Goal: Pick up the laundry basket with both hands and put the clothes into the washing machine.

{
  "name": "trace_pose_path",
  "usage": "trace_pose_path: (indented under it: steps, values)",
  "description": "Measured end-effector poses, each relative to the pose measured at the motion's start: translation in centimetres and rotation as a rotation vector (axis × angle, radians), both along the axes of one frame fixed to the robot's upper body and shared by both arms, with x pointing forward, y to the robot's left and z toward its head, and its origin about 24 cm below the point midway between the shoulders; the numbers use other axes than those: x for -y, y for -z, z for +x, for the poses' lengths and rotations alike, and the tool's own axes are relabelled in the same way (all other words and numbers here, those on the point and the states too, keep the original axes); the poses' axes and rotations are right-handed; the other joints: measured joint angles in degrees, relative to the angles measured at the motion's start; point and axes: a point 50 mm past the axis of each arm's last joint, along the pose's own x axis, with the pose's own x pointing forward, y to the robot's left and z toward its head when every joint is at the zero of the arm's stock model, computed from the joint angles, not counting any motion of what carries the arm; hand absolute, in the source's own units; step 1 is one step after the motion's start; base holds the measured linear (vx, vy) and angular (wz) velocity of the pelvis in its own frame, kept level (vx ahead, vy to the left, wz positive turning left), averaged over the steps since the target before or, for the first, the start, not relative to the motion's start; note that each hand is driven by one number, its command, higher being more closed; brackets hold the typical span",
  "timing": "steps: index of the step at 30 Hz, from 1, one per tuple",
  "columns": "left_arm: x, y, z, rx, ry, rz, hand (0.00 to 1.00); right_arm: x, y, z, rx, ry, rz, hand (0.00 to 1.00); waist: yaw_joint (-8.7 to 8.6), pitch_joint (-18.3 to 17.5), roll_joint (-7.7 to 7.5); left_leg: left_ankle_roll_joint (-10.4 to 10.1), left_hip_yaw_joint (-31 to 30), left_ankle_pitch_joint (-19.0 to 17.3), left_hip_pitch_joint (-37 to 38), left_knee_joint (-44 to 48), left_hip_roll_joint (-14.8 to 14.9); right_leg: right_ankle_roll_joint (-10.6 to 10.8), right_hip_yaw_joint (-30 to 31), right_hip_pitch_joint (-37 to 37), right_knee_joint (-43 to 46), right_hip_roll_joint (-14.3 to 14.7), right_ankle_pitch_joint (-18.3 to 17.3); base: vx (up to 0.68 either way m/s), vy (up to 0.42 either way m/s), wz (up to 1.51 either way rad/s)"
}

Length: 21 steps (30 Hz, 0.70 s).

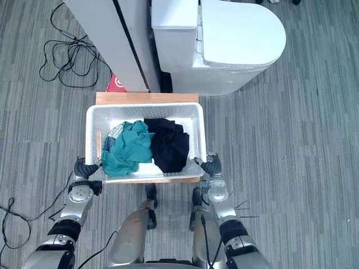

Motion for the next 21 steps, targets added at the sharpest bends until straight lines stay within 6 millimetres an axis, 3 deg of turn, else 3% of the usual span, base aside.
trace_pose_path:
  steps: [6, 9, 13, 16, 17, 19, 20, 21]
  values:
    - [2.4, 0.7, -2.6, 0.016, 0.056, -0.032, 1.0, 1.6, 0.6, -2.1, -0.014, 0.07, 0.011, 1.0, -0.13, -1.06, -0.25, 0.0, -0.05, -0.01, 4.29, -2.2, -1.2, 0.36, -0.8, 4.13, -1.15, -0.74, -0.23, 0.07, 0.025, 0.07]
    - [3.5, 1.3, -5.3, 0.005, 0.076, -0.055, 1.0, 2.2, 1.0, -4.2, -0.018, 0.085, -0.004, 1.0, -1.0, -4.93, -0.54, -0.16, 0.04, -0.2, 6.44, -3.7, -1.29, 0.26, -0.75, 6.28, -2.51, -0.59, -0.28, 0.08, 0.008, 0.02]
    - [3.9, 1.7, -7.3, -0.014, 0.087, -0.082, 1.0, 2.7, 1.0, -6.6, -0.011, 0.084, -0.032, 1.0, -1.61, -9.17, -0.64, -0.67, 0.05, -0.94, 9.5, -4.32, -1.12, -0.08, -0.52, 9.77, -4.16, -0.4, -0.96, 0.05, -0.02, -0.05]
    - [4.5, 1.4, -8.0, -0.004, 0.112, -0.087, 1.0, 2.9, 0.9, -7.7, -0.006, 0.089, -0.03, 1.0, -1.58, -10.65, -0.77, -1.18, 0.19, -3.48, 9.58, -0.24, -0.03, -0.23, 0.26, 11.5, -4.63, 0.23, -1.04, 0.02, -0.022, -0.14]
    - [4.6, 1.5, -8.2, -0.006, 0.115, -0.093, 1.0, 3.0, 0.8, -7.8, -0.003, 0.09, -0.03, 1.0, -1.55, -10.87, -0.73, -1.5, 0.13, -5.84, 8.67, 3.97, 0.58, -0.27, 1.24, 11.88, -4.62, 0.87, -1.03, -0.02, -0.032, -0.42]
    - [4.9, 1.6, -8.4, -0.006, 0.113, -0.106, 1.0, 3.0, 0.5, -7.6, 0.01, 0.086, -0.036, 1.0, -1.43, -11.6, -0.7, -2.09, -6.51, -8.49, 5.82, 10.94, 1.02, -0.71, 3.56, 10.94, -4.48, 1.94, -0.71, -0.03, -0.018, -0.65]
    - [5.1, 1.5, -8.5, -0.001, 0.112, -0.117, 1.0, 3.3, 0.2, -7.4, 0.024, 0.078, -0.051, 1.0, -1.31, -12.13, -0.15, -3.38, -12.26, -10.53, 4.66, 13.59, 1.09, -0.85, 5.45, 10.46, -4.43, 2.95, -0.41, 0.02, 0.049, -0.9]
    - [5.5, 1.5, -8.5, 0.003, 0.117, -0.127, 1.0, 3.7, 0.0, -7.3, 0.029, 0.075, -0.064, 1.0, -1.69, -12.84, 0.74, -3.84, -14.08, -13.27, 4.61, 14.3, 1.82, -0.84, 7.05, 9.6, -4.27, 3.82, 0.1, 0.02, 0.077, -0.88]
